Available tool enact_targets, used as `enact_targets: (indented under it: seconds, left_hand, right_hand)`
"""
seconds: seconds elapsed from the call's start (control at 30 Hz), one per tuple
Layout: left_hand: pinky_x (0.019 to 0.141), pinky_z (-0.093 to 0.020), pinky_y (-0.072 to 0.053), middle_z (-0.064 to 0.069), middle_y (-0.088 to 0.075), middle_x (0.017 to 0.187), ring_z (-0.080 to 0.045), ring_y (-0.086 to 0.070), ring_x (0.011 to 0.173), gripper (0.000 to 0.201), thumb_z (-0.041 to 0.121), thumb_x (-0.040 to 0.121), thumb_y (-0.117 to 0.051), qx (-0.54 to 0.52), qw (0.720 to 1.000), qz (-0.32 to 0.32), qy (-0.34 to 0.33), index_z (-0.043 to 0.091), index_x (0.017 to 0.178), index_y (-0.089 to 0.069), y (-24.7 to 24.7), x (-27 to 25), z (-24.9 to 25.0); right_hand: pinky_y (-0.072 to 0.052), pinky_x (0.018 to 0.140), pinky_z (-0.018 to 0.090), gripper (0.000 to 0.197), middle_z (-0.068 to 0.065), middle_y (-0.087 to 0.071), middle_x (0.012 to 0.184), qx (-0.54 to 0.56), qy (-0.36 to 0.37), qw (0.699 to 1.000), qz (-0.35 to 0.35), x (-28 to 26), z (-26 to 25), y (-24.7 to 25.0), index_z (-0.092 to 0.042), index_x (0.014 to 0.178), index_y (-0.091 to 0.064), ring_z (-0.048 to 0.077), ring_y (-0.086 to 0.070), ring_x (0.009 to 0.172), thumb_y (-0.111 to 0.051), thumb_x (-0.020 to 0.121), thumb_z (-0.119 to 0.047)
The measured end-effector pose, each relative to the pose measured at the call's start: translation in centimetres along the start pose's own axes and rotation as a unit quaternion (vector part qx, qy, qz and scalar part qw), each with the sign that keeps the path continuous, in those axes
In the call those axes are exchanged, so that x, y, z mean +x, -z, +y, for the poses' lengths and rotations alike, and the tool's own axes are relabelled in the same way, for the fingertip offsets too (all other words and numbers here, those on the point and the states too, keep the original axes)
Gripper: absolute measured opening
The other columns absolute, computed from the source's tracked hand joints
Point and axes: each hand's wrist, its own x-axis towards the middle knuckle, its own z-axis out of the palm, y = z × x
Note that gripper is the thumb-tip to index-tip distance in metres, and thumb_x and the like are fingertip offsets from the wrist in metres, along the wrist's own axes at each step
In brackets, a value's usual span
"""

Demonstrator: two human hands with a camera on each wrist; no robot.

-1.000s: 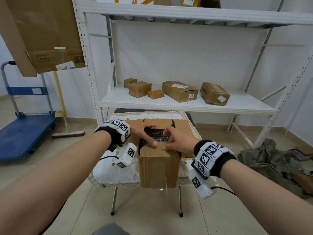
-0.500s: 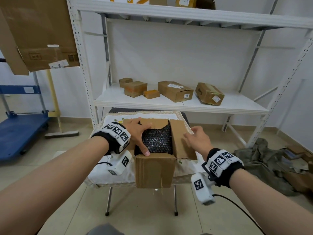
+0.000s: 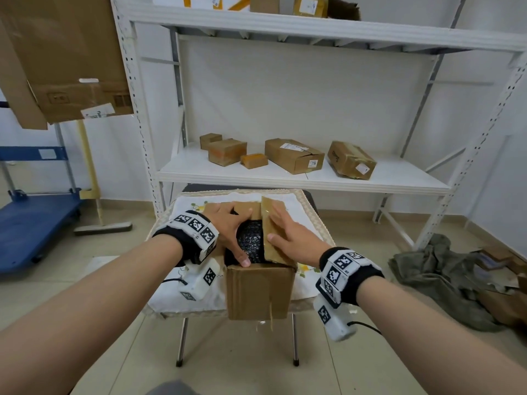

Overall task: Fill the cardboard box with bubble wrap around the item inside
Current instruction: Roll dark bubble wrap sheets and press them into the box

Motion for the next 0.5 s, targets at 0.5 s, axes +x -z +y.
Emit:
enact_targets:
  seconds: [0.5]
  left_hand:
    - [0.116, -0.049, -0.028, -0.015, -0.001, 0.162, -0.039, -0.021, 0.145, 0.136, 0.064, 0.066, -0.076, -0.173, 0.976, 0.055, 0.118, 0.013, 0.153, 0.014, -0.5, -1.9, -2.0]
  right_hand:
    - [-0.033, 0.115, 0.047, 0.078, -0.005, -0.017, 0.165, -0.14, -0.035, 0.989, -0.01, 0.3, 0.9, -1.5, -0.03, 0.158, -0.003, 0.02, -0.027, 0.148, -0.047, 0.097, -0.052]
